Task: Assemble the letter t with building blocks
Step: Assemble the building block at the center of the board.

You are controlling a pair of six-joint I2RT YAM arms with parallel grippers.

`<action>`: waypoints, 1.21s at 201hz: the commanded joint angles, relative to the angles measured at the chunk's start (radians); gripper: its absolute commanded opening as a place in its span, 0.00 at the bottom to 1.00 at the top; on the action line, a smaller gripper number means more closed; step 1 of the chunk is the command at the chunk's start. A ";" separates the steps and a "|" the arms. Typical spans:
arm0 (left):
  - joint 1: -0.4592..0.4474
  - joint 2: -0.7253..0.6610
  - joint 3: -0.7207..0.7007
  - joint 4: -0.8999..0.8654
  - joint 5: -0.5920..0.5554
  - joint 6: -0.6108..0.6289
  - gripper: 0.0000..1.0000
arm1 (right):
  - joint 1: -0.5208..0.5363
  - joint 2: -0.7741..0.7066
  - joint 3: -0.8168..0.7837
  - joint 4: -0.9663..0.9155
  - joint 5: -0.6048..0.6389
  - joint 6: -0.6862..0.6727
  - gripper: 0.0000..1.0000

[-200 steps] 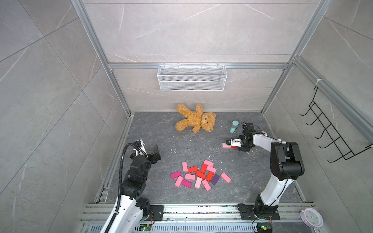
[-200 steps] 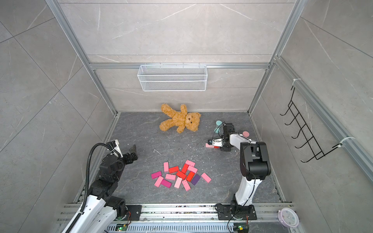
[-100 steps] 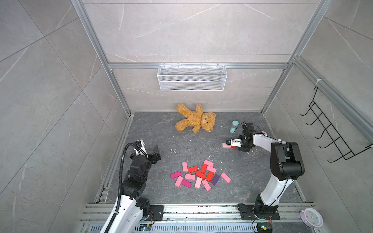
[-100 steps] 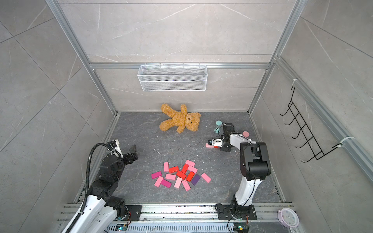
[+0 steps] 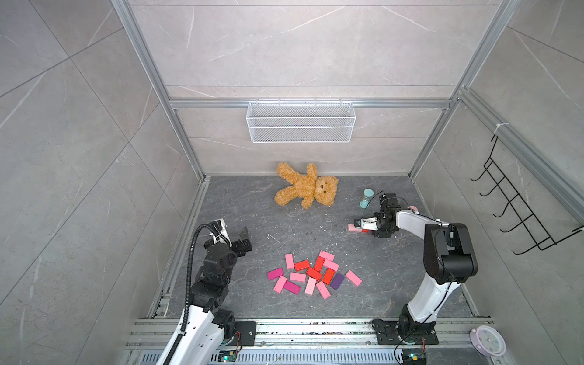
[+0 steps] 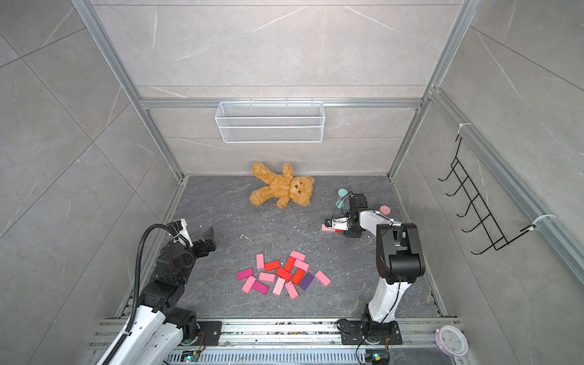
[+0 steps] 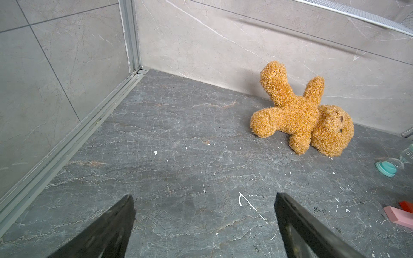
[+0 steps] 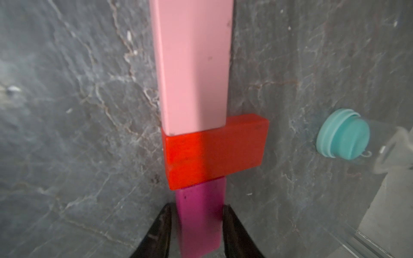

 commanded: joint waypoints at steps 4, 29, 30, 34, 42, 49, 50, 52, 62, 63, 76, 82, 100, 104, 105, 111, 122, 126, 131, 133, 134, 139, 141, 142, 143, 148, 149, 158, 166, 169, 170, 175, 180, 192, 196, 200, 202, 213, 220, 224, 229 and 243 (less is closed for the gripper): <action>-0.007 -0.002 0.027 0.022 -0.023 0.023 0.99 | 0.010 0.010 -0.038 -0.081 -0.035 -0.002 0.41; -0.007 -0.005 0.026 0.020 -0.026 0.023 0.99 | 0.010 0.008 -0.038 -0.080 -0.034 -0.001 0.41; -0.008 -0.004 0.024 0.020 -0.026 0.023 1.00 | 0.010 0.007 -0.038 -0.080 -0.035 -0.001 0.41; -0.009 -0.004 0.026 0.020 -0.025 0.023 0.99 | 0.011 0.006 -0.039 -0.080 -0.034 -0.001 0.41; -0.009 -0.004 0.025 0.020 -0.026 0.022 0.99 | 0.010 0.007 -0.039 -0.079 -0.034 0.001 0.40; -0.010 -0.005 0.025 0.020 -0.028 0.023 0.99 | 0.011 0.007 -0.039 -0.079 -0.035 0.002 0.40; -0.010 -0.004 0.026 0.020 -0.028 0.023 0.99 | 0.010 0.007 -0.039 -0.079 -0.035 0.002 0.40; -0.010 -0.005 0.026 0.019 -0.028 0.024 0.99 | 0.010 0.006 -0.039 -0.079 -0.035 0.002 0.41; -0.011 -0.005 0.027 0.018 -0.027 0.024 1.00 | 0.009 0.005 -0.040 -0.078 -0.036 0.004 0.40; -0.010 -0.005 0.027 0.018 -0.027 0.025 0.99 | 0.010 0.006 -0.041 -0.078 -0.036 0.004 0.40; -0.012 -0.007 0.025 0.018 -0.029 0.026 1.00 | 0.010 0.004 -0.041 -0.077 -0.036 0.005 0.39; -0.011 -0.005 0.025 0.016 -0.030 0.024 0.99 | 0.010 0.004 -0.040 -0.076 -0.036 0.005 0.39; -0.013 -0.006 0.026 0.017 -0.032 0.027 0.99 | 0.010 0.002 -0.042 -0.073 -0.036 0.008 0.39; -0.014 -0.005 0.027 0.017 -0.032 0.026 0.99 | 0.010 0.002 -0.042 -0.073 -0.036 0.008 0.39; -0.014 -0.006 0.027 0.017 -0.032 0.026 0.99 | 0.010 0.002 -0.042 -0.073 -0.036 0.008 0.39; -0.015 -0.006 0.027 0.017 -0.033 0.026 0.99 | 0.010 0.001 -0.042 -0.073 -0.036 0.010 0.39; -0.016 -0.008 0.026 0.015 -0.034 0.027 0.99 | 0.010 0.000 -0.043 -0.072 -0.036 0.010 0.39; -0.017 -0.007 0.026 0.015 -0.033 0.027 1.00 | 0.009 -0.001 -0.045 -0.071 -0.036 0.010 0.39; -0.017 -0.007 0.026 0.014 -0.036 0.027 0.99 | 0.010 -0.001 -0.046 -0.069 -0.036 0.010 0.40; -0.017 -0.007 0.027 0.014 -0.035 0.027 0.99 | 0.010 -0.001 -0.046 -0.069 -0.036 0.010 0.40; -0.017 -0.008 0.026 0.014 -0.037 0.027 0.99 | 0.010 0.000 -0.046 -0.069 -0.036 0.010 0.40; -0.018 -0.007 0.026 0.013 -0.037 0.027 0.99 | 0.011 0.000 -0.045 -0.068 -0.036 0.011 0.40; -0.018 -0.008 0.027 0.013 -0.037 0.028 0.99 | 0.010 0.000 -0.045 -0.068 -0.036 0.012 0.40; -0.019 -0.009 0.027 0.012 -0.037 0.028 0.99 | 0.009 -0.001 -0.046 -0.068 -0.036 0.012 0.41; -0.018 -0.009 0.027 0.012 -0.038 0.027 0.99 | 0.010 -0.001 -0.046 -0.068 -0.036 0.013 0.41; -0.018 -0.009 0.026 0.012 -0.038 0.026 0.99 | 0.010 0.001 -0.046 -0.068 -0.036 0.014 0.42; -0.018 -0.009 0.026 0.012 -0.039 0.027 1.00 | 0.011 0.002 -0.046 -0.067 -0.036 0.014 0.42; -0.019 -0.008 0.028 0.011 -0.039 0.028 0.99 | 0.009 0.000 -0.044 -0.067 -0.036 0.017 0.45; -0.020 -0.010 0.029 0.010 -0.039 0.029 0.99 | 0.010 0.003 -0.043 -0.066 -0.036 0.020 0.47; -0.020 -0.010 0.028 0.011 -0.041 0.029 0.99 | 0.010 0.003 -0.043 -0.065 -0.036 0.022 0.48; -0.021 -0.010 0.028 0.010 -0.041 0.029 0.99 | 0.010 0.003 -0.042 -0.065 -0.036 0.022 0.48; -0.021 -0.010 0.028 0.009 -0.042 0.029 1.00 | 0.010 0.002 -0.042 -0.065 -0.036 0.023 0.49; -0.021 -0.010 0.028 0.009 -0.042 0.029 1.00 | 0.011 0.001 -0.042 -0.064 -0.036 0.026 0.50; -0.023 -0.010 0.028 0.008 -0.044 0.029 1.00 | 0.009 0.000 -0.038 -0.065 -0.036 0.034 0.54; -0.022 -0.010 0.028 0.008 -0.044 0.029 0.99 | 0.009 -0.001 -0.036 -0.067 -0.038 0.035 0.55; -0.022 -0.011 0.027 0.008 -0.045 0.029 0.99 | 0.008 -0.001 -0.034 -0.070 -0.040 0.037 0.55; -0.022 -0.011 0.028 0.007 -0.045 0.030 0.99 | 0.009 -0.001 -0.032 -0.072 -0.041 0.038 0.55; -0.023 -0.010 0.027 0.008 -0.045 0.030 0.99 | 0.008 -0.004 -0.023 -0.083 -0.051 0.046 0.56; -0.022 -0.010 0.027 0.007 -0.047 0.030 0.99 | 0.007 -0.008 -0.017 -0.089 -0.058 0.052 0.56; -0.023 -0.010 0.028 0.008 -0.046 0.030 0.99 | 0.006 -0.010 -0.015 -0.093 -0.061 0.055 0.57; -0.023 -0.010 0.030 0.008 -0.047 0.031 1.00 | 0.004 -0.014 -0.011 -0.098 -0.066 0.057 0.57; -0.024 -0.009 0.029 0.007 -0.049 0.031 0.99 | 0.000 -0.027 0.005 -0.113 -0.081 0.072 0.57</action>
